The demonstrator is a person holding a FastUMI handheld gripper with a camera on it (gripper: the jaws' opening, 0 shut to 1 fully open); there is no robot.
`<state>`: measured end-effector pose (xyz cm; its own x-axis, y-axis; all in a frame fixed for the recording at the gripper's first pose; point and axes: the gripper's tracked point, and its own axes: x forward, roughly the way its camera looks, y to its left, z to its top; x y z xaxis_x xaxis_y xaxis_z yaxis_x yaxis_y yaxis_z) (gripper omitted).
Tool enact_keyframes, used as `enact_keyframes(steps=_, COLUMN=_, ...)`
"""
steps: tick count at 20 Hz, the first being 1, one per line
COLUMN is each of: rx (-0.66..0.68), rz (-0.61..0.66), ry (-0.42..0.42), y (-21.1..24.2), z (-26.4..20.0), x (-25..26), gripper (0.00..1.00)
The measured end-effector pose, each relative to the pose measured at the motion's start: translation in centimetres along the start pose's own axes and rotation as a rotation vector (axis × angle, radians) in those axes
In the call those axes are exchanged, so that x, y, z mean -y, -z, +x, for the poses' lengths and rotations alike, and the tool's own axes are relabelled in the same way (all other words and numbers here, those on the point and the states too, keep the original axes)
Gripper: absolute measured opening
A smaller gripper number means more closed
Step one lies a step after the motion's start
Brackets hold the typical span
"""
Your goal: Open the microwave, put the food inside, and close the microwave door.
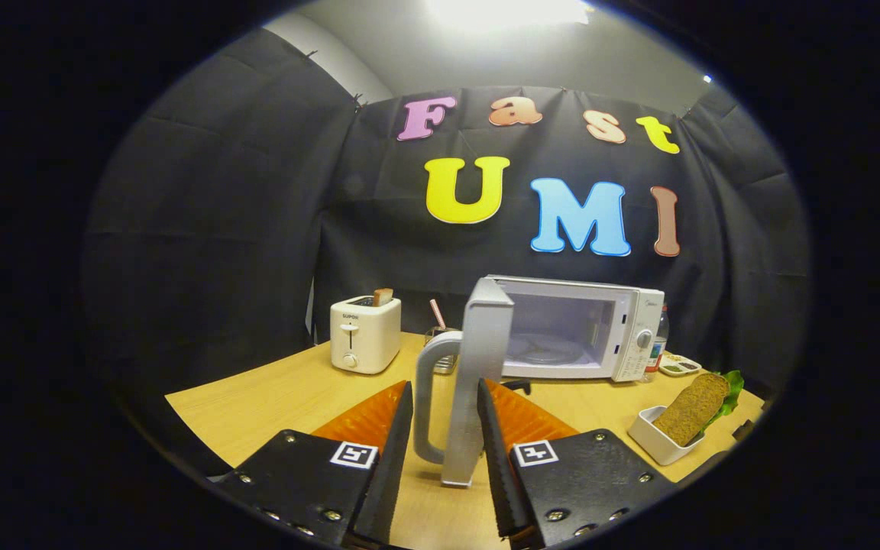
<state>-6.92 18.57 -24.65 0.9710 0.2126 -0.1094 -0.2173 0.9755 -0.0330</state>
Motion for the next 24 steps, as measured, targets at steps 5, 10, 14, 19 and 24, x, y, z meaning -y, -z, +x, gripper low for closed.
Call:
enact_keyframes(steps=5, rx=0.028, rz=0.057, ry=0.055, y=0.3, z=-2.6, x=9.3, gripper=0.72)
enact_keyframes(steps=10, rx=0.075, rz=-0.004, ry=0.237, y=1.7, z=-4.5, x=21.2, gripper=0.75)
enact_keyframes(steps=14, rx=0.083, rz=0.061, ry=0.327, y=3.8, z=-5.6, x=27.6, gripper=0.75)
enact_keyframes(steps=19, rx=0.045, rz=0.235, ry=0.403, y=7.2, z=-5.4, x=32.9, gripper=0.75)
enact_keyframes(steps=24, rx=-0.022, rz=0.419, ry=0.364, y=11.1, z=-3.7, x=34.4, gripper=0.74)
